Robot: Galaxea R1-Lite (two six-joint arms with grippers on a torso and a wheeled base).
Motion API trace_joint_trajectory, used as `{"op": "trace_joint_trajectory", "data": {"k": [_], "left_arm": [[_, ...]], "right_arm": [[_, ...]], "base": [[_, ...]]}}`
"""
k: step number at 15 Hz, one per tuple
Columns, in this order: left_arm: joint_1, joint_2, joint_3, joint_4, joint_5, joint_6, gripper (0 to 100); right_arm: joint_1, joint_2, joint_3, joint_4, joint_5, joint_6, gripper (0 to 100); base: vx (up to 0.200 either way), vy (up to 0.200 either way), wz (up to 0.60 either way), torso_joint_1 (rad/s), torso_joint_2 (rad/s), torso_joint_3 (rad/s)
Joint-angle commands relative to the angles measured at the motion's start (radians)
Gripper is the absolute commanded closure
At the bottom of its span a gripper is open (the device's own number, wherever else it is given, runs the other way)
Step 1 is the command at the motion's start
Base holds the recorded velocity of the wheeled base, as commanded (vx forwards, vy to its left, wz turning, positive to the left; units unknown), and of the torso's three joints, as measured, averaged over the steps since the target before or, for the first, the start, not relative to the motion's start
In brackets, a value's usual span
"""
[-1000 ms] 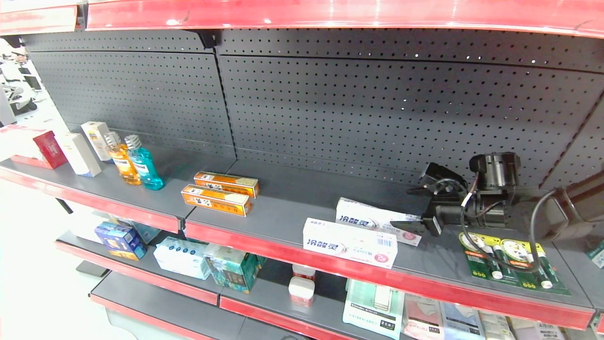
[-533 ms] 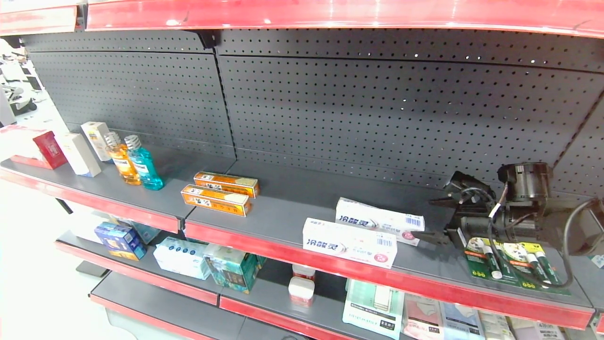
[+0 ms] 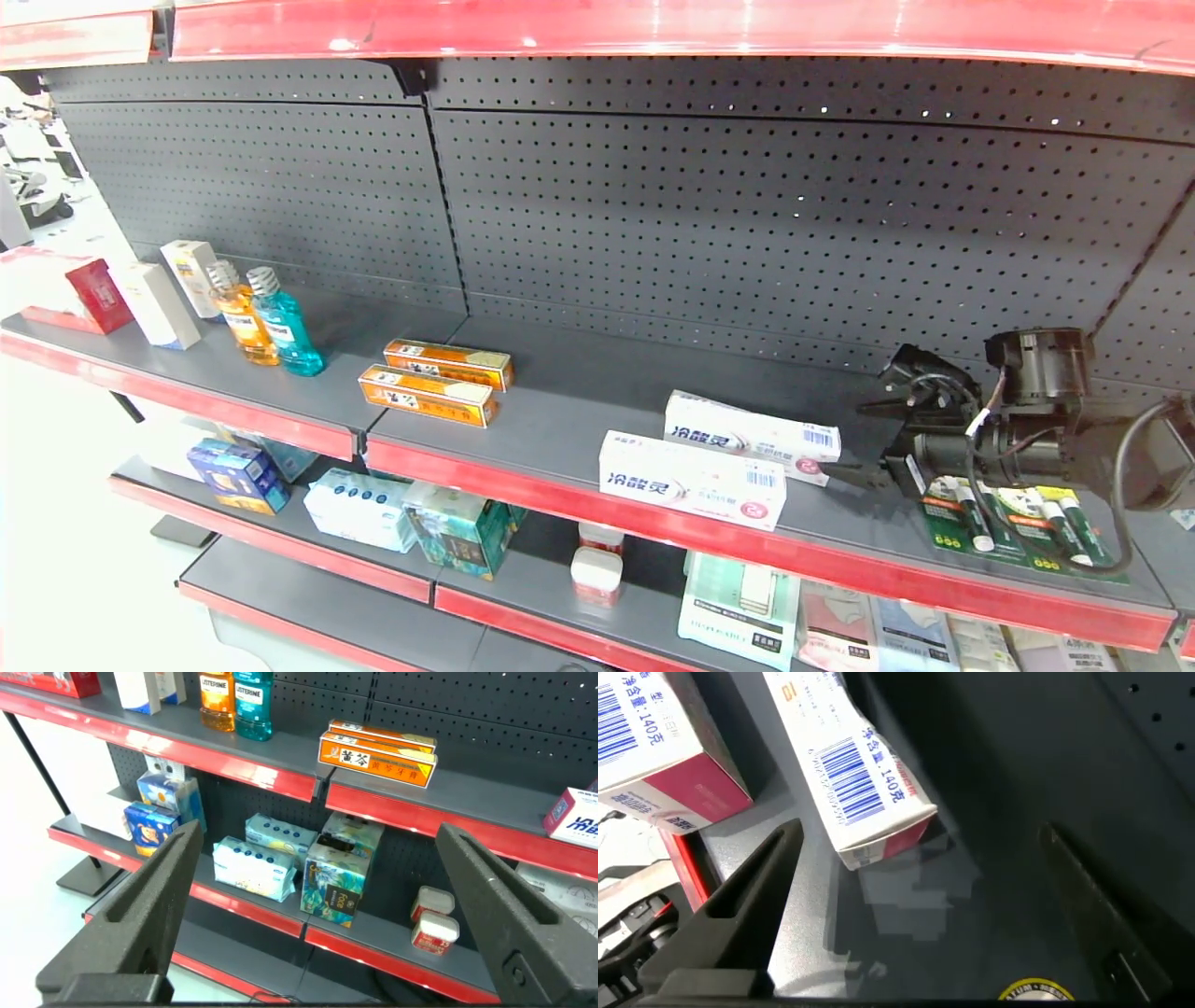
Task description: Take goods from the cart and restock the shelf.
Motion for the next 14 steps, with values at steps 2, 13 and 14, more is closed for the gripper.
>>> {"op": "trace_joint_trajectory", "data": {"k": [2,13,14], "left_arm": [[0.0,0.0,0.0,0.0,0.0,-0.001,0],[0.0,0.0,0.0,0.0,0.0,-0.001,0],[0.0,0.0,0.0,0.0,0.0,-0.001,0]], "right_arm": [[0.001,0.012,-0.005,0.0,-0.001,0.001,0],[-0.086,-0.045,0.069,-0.002,-0.16,0.024,0],[-0.086,-0.045,0.067,-0.002,-0.166,0.031,0]], "base": [[0.0,0.0,0.0,0.0,0.0,0.0],[0.0,0.0,0.0,0.0,0.0,0.0],[0.0,0.0,0.0,0.0,0.0,0.0]]}}
